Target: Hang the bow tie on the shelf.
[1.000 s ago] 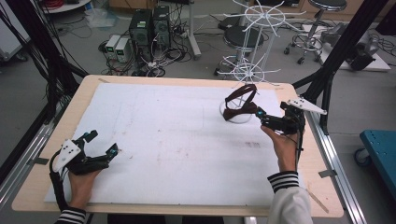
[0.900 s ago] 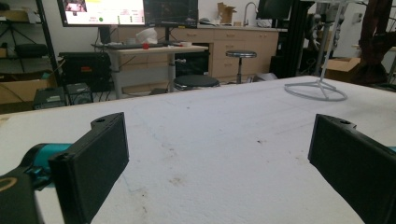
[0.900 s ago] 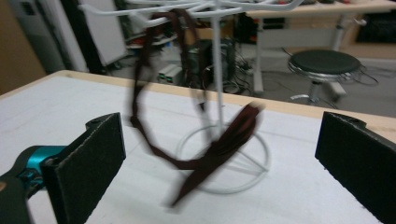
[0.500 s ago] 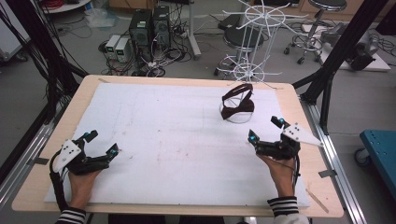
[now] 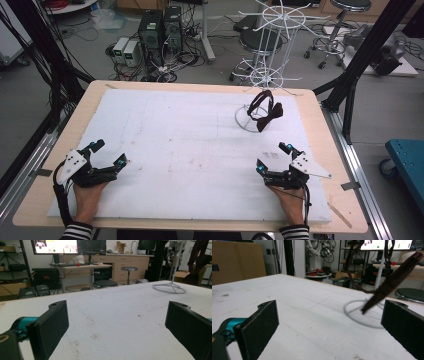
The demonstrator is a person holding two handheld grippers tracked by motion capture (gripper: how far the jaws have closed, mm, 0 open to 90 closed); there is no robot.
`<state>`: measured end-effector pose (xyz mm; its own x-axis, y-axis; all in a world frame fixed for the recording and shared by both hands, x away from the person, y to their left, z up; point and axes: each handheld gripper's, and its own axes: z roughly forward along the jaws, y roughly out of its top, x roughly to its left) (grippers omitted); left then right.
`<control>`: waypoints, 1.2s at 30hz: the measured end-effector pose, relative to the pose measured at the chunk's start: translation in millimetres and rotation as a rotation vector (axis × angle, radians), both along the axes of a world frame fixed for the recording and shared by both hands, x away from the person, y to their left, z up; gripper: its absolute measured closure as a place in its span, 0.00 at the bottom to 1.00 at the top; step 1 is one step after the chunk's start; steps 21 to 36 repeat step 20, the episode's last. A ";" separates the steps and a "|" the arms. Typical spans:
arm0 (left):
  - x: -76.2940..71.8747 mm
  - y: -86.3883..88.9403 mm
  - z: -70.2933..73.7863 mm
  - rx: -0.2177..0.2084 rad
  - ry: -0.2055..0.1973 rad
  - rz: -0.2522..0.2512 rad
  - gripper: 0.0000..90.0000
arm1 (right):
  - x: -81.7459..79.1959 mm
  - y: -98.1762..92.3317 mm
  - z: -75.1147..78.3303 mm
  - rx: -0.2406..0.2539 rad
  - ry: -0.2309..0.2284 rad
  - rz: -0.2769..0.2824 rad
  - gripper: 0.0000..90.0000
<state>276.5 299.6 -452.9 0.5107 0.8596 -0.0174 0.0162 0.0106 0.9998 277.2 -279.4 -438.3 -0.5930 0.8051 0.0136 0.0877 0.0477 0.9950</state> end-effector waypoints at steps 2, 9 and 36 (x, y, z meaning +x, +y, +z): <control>0.0 0.0 0.0 0.000 0.000 -0.001 0.06 | 0.2 0.5 -5.3 0.008 0.016 0.000 0.01; -0.1 0.0 0.0 0.001 0.000 -0.002 0.06 | 0.4 2.3 -9.0 0.011 0.010 0.003 0.01; -0.1 -0.1 -0.1 0.000 -0.004 -0.003 0.06 | 0.1 3.7 -11.8 -0.008 0.014 -0.016 0.01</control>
